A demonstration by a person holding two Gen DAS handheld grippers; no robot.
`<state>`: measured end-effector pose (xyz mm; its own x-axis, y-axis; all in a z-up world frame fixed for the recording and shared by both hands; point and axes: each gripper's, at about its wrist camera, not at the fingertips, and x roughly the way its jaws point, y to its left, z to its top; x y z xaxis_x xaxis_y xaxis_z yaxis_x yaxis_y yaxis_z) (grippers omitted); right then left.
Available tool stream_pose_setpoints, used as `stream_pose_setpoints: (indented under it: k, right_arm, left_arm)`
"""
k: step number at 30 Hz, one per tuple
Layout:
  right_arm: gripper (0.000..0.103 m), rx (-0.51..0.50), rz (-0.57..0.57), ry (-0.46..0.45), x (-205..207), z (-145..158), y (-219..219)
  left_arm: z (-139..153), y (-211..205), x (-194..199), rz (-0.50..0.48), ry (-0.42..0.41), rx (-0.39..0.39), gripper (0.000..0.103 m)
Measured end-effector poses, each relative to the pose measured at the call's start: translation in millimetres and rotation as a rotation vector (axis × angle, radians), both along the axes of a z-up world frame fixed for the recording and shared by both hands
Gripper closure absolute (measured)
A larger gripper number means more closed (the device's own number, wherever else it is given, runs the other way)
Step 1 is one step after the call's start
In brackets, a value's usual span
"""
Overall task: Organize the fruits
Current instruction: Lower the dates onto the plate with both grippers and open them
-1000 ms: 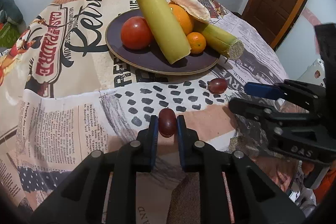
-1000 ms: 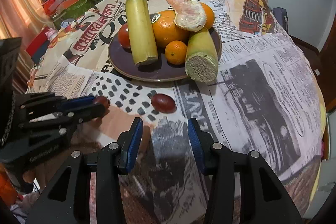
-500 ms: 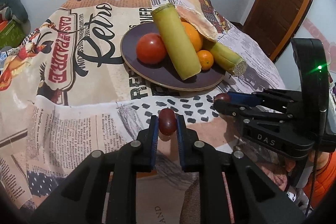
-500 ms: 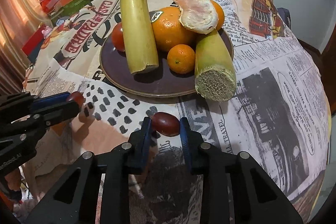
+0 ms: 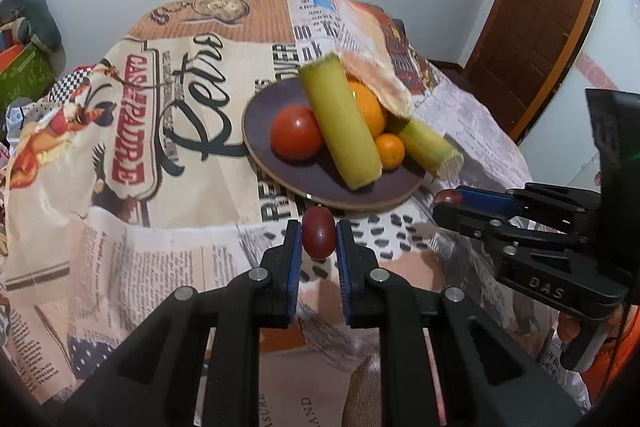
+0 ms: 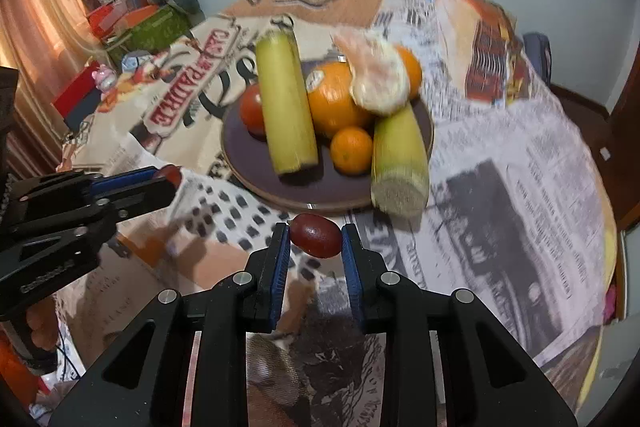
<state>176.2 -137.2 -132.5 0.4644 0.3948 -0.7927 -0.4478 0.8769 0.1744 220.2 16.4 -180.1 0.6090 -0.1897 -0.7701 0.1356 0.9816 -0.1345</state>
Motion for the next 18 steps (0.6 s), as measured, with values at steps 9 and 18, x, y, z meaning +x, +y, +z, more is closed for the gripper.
stream_pose_setpoints:
  k: [9, 18]
  right_arm:
    - [0.079, -0.004, 0.009, -0.055, 9.3, 17.0, 8.5]
    - [0.079, 0.001, -0.010, -0.052, 28.5, 16.0, 8.8]
  left_arm:
    - [16.1, 5.3, 14.0, 0.007, -0.047, -0.014, 0.087]
    - [13.3, 3.8, 34.4, 0.000, -0.047, -0.018, 0.087]
